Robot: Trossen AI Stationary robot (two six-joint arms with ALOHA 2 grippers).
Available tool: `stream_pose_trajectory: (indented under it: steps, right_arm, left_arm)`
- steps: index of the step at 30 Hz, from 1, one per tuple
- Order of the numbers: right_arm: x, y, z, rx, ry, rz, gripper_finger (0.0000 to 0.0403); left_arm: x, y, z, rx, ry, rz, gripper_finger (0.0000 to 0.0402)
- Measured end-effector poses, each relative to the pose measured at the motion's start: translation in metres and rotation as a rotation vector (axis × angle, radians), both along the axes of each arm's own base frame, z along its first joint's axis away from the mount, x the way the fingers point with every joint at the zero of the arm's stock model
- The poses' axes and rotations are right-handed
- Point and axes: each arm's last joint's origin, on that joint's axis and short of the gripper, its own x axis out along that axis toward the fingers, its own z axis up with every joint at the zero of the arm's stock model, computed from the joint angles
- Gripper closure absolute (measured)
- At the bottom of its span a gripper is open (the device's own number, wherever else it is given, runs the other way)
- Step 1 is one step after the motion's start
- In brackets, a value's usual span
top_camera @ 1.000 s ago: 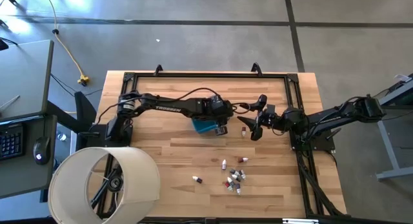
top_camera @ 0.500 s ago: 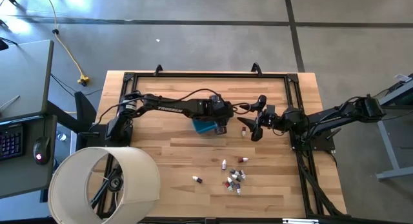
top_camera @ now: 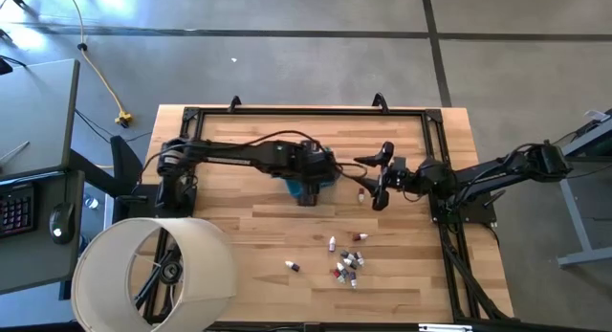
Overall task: Pick & Place food coloring
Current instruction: Put the top small red food coloring bottle into the bin
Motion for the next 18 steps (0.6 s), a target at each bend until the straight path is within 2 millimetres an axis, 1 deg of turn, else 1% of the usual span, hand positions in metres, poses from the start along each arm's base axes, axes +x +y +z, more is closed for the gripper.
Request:
stream_pose_trajectory:
  steps: [2, 5, 8, 9, 11, 13, 14, 16, 18]
  right_arm:
    - [0.001, 0.000, -0.004, 0.002, 0.059, 0.001, 0.0147]
    - [0.008, -0.001, -0.002, 0.049, 0.187, -0.061, 0.0147]
    - [0.016, -0.001, 0.006, 0.099, 0.407, -0.156, 0.0147]
    - [0.018, 0.001, 0.006, 0.128, 0.496, -0.200, 0.0148]
    - [0.021, 0.004, 0.010, 0.201, 0.614, -0.298, 0.0155]
    - [0.023, 0.009, 0.011, 0.286, 0.699, -0.367, 0.0164]
    - [0.024, 0.012, 0.011, 0.344, 0.714, -0.384, 0.0169]
    - [0.030, 0.016, 0.003, 0.462, 0.729, -0.414, 0.0178]
    - [0.036, 0.018, -0.006, 0.573, 0.727, -0.434, 0.0184]
  left_arm:
    - [-0.013, -0.008, 0.021, -0.004, 0.002, 0.017, 0.0197]
    - [-0.037, -0.016, 0.051, 0.005, -0.003, 0.066, 0.0197]
    - [-0.067, -0.020, 0.078, -0.014, -0.040, 0.116, 0.0197]
    - [-0.076, -0.022, 0.084, -0.026, -0.053, 0.135, 0.0197]
    - [-0.095, -0.024, 0.096, -0.046, -0.103, 0.165, 0.0197]
    - [-0.110, -0.026, 0.098, -0.043, -0.130, 0.183, 0.0197]
    - [-0.117, -0.027, 0.098, -0.038, -0.158, 0.195, 0.0197]
    - [-0.130, -0.028, 0.088, -0.002, -0.164, 0.227, 0.0197]
    - [-0.138, -0.028, 0.076, 0.016, -0.214, 0.250, 0.0197]
